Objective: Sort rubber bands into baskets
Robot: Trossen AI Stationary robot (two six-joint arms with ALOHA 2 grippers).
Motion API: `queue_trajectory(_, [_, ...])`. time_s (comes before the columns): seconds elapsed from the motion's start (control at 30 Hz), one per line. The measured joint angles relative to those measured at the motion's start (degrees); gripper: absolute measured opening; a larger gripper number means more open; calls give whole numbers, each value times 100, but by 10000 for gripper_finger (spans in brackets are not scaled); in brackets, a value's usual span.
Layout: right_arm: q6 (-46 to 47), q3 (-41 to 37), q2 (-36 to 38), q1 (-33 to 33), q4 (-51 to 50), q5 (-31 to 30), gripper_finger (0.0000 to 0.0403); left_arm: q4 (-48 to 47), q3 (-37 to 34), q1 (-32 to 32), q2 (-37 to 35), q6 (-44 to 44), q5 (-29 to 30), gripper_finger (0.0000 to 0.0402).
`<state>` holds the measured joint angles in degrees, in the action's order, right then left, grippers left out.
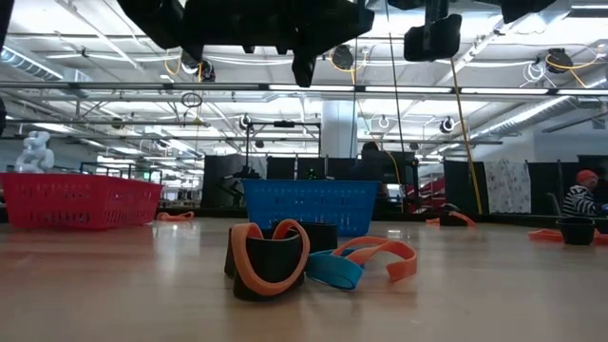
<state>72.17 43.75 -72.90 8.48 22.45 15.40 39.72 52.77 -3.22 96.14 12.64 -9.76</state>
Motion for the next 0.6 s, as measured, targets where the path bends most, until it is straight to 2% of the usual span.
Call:
queue_trajectory(0.07, [-25,0,0,-34,1,0,1,2,0,0,0,0,0,11])
queue_trajectory(0.27, [-217,0,0,-150,-120,-11,29,-295,0,0,-50,-2,-17,5])
queue_trajectory(0.4, [-564,0,15,-278,-412,-6,67,-1122,0,0,-325,-144,-20,4])
queue_trajectory(0.6, [-780,-2,24,-479,-767,103,127,-3257,2,0,-1221,-471,73,3])
